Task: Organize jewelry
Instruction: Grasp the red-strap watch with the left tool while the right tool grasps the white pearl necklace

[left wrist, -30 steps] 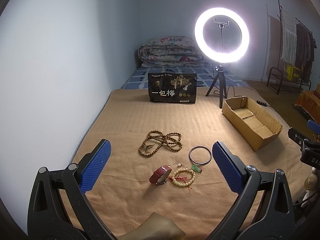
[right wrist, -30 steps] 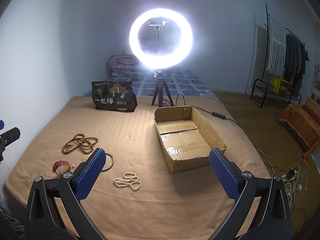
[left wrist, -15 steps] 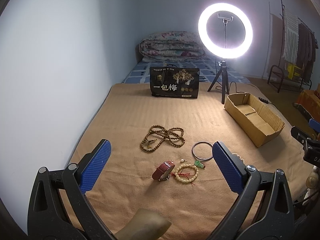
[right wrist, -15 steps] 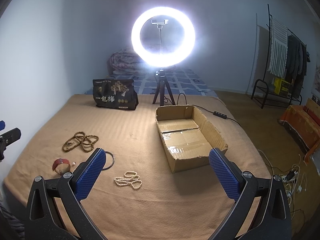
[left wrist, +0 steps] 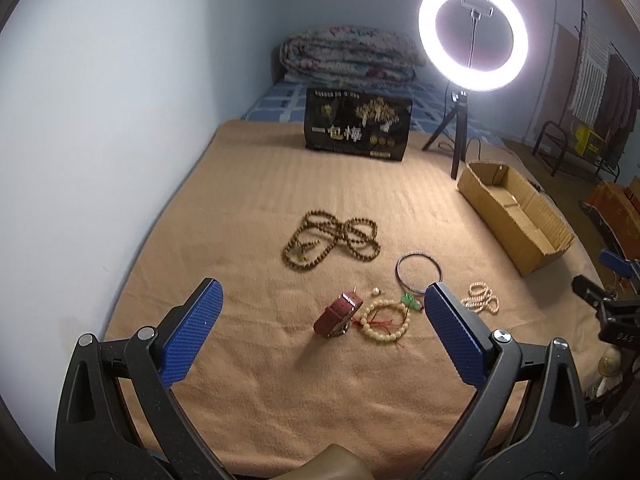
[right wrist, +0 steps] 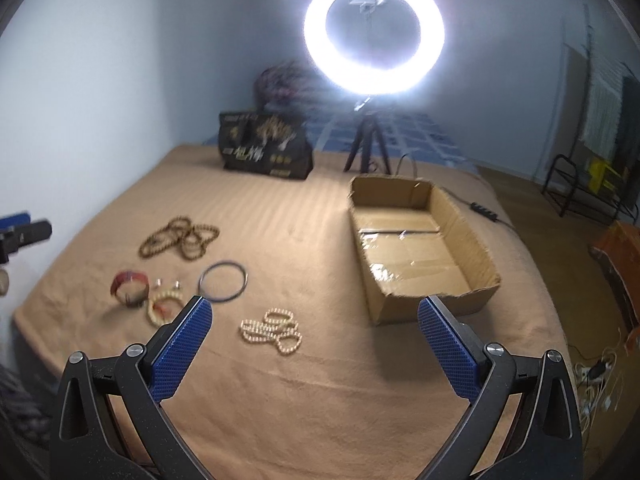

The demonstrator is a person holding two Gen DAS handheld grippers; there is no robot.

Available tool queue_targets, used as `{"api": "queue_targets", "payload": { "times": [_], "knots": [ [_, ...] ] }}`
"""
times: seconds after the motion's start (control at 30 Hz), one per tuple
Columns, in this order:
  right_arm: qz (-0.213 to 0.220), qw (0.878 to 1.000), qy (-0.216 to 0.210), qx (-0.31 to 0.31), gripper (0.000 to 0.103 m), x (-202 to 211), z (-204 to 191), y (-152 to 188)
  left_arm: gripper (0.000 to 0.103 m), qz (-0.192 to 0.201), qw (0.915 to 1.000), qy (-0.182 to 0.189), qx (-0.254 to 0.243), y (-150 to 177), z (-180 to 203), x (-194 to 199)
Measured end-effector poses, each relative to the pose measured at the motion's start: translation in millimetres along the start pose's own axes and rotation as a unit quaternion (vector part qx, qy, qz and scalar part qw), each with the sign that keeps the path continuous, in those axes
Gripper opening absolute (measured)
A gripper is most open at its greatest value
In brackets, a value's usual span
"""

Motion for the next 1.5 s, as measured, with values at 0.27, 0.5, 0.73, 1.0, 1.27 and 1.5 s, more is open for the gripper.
{"api": "queue_targets", "payload": {
  "times": [0.27,0.5,0.73,1.0,1.27,1.5],
  "knots": [
    [-0.09,0.994,-0.065,0.0,0.102,-37.4,-17.7,42.5,0.077,-0.074,0.9968,0.021,-0.023,41.2,4.4,-28.1],
    [-0.127,0.988,-0.086,0.017,0.102,-61.0,-23.8,62.0,0.069,-0.124,0.9907,0.033,-0.046,61.2,12.6,-60.6],
    [-0.158,0.982,-0.098,0.025,0.102,-82.8,-32.7,80.0,0.057,-0.16,0.9846,0.029,-0.065,73.1,5.7,-94.1],
    [-0.17,0.981,-0.087,0.035,0.101,-108.2,-36.1,88.6,0.048,-0.182,0.9802,0.044,-0.066,86.6,10.2,-109.0],
    [-0.187,0.977,-0.088,0.054,0.089,-128.4,-46.4,99.1,0.029,-0.188,0.9791,0.046,-0.061,89.8,11.6,-119.5],
    [-0.191,0.975,-0.1,0.057,0.06,-127.9,-49.5,98.7,0.027,-0.185,0.98,0.046,-0.058,88.3,11.9,-121.8]
  ]
}}
Point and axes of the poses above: each gripper's, at about its wrist camera, not at the fingertips, and x roughly against the way its jaws point, z to its right, y to its underside, the point moved 9 cm from there along -x, roughly the way its jaws point, and after that the axes turned 13 degrees about z, right-handed, at the moved point
